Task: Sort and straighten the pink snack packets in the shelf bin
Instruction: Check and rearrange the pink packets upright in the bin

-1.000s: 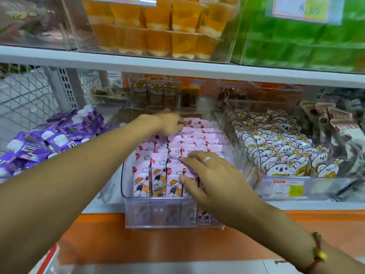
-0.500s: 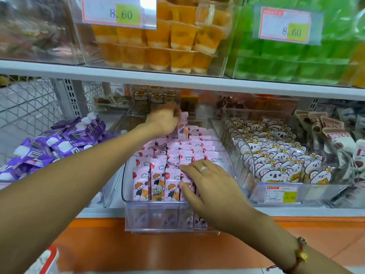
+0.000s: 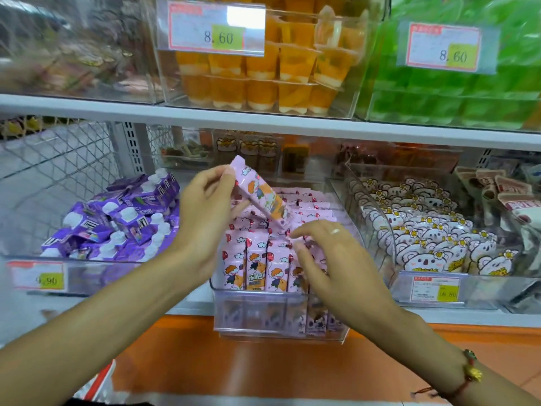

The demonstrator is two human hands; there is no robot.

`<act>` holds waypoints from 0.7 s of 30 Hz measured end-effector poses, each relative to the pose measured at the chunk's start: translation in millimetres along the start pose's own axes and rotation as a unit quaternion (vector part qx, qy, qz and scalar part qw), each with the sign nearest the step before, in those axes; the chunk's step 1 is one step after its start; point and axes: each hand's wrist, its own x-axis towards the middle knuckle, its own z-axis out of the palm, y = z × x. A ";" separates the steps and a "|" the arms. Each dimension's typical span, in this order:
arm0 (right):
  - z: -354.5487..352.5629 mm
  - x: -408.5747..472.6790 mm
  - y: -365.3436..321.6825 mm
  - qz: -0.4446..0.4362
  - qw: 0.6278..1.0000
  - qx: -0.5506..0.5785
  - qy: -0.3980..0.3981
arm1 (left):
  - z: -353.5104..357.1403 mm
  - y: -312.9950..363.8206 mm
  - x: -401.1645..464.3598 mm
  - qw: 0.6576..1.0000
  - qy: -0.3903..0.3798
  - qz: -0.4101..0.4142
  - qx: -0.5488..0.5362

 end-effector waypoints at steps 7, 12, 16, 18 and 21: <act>1.2 2.0 -28.1 0.090 0.969 0.229 -0.016 | -10.9 3.6 -37.4 0.996 -0.084 -0.009 0.007; 3.5 11.1 -30.4 0.185 0.889 0.417 -0.040 | -17.6 -1.8 -34.0 0.994 -0.101 -0.024 0.030; 4.2 16.0 -22.4 0.259 0.840 0.476 -0.034 | -18.2 -11.7 -36.4 0.981 -0.155 0.016 0.113; 4.4 16.2 -21.6 0.261 0.829 0.493 -0.031 | -16.8 -15.9 -39.1 0.970 -0.185 0.047 0.148; 4.3 15.6 -21.7 0.267 0.815 0.514 -0.026 | -15.6 -23.5 -41.2 0.961 -0.198 0.072 0.176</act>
